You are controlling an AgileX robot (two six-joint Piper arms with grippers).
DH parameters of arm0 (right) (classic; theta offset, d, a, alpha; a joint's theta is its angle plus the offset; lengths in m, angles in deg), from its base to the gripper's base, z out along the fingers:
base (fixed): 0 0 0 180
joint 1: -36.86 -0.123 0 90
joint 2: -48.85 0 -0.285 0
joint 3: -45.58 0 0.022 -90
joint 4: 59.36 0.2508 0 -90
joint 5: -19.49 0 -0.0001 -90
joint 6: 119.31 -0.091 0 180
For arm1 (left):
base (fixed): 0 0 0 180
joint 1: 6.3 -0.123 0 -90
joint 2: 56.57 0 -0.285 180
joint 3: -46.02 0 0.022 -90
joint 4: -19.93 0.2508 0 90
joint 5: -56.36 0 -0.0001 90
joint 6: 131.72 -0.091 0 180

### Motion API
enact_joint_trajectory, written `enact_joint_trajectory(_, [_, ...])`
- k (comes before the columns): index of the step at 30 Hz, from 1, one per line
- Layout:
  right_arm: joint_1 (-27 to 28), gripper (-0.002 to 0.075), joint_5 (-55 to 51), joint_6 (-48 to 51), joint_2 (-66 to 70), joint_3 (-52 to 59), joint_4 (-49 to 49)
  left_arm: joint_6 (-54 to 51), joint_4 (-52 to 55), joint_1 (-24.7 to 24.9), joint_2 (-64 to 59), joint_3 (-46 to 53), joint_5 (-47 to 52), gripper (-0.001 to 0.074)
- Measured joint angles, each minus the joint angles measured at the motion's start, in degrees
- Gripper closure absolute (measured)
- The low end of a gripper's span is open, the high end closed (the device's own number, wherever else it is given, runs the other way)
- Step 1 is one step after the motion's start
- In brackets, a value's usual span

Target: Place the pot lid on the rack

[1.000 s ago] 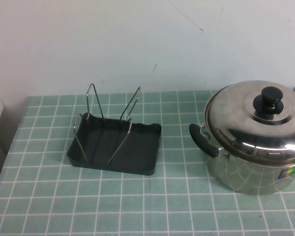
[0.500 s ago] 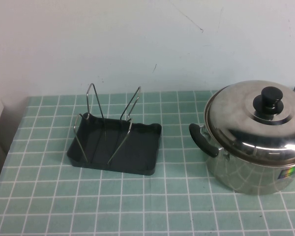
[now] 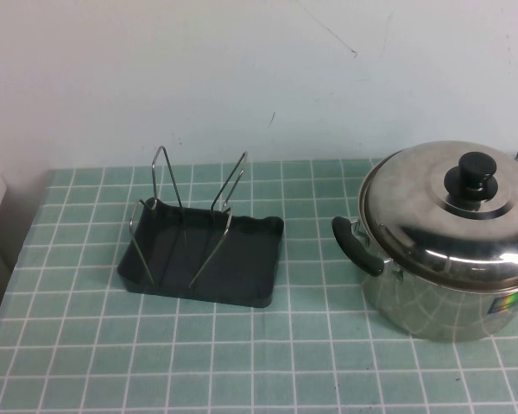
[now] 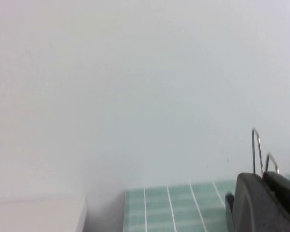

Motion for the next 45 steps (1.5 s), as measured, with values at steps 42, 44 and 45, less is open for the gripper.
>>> enact_joint_trajectory(42, [-0.35,0.0729,0.34,21.33,44.31,-33.07,32.20,8.82,0.69,0.08,-25.09,-26.37,-3.58,0.0738])
enact_joint_trajectory(44, [-1.38,0.0729,8.60,19.17,48.00,-33.07,28.22,10.87,1.86,0.08,-26.87,-25.60,-8.17,0.0738])
enact_joint_trajectory(45, [-1.98,0.0729,12.68,17.03,50.08,-33.07,25.32,12.09,3.27,0.08,-27.65,-25.15,-10.77,0.0738])
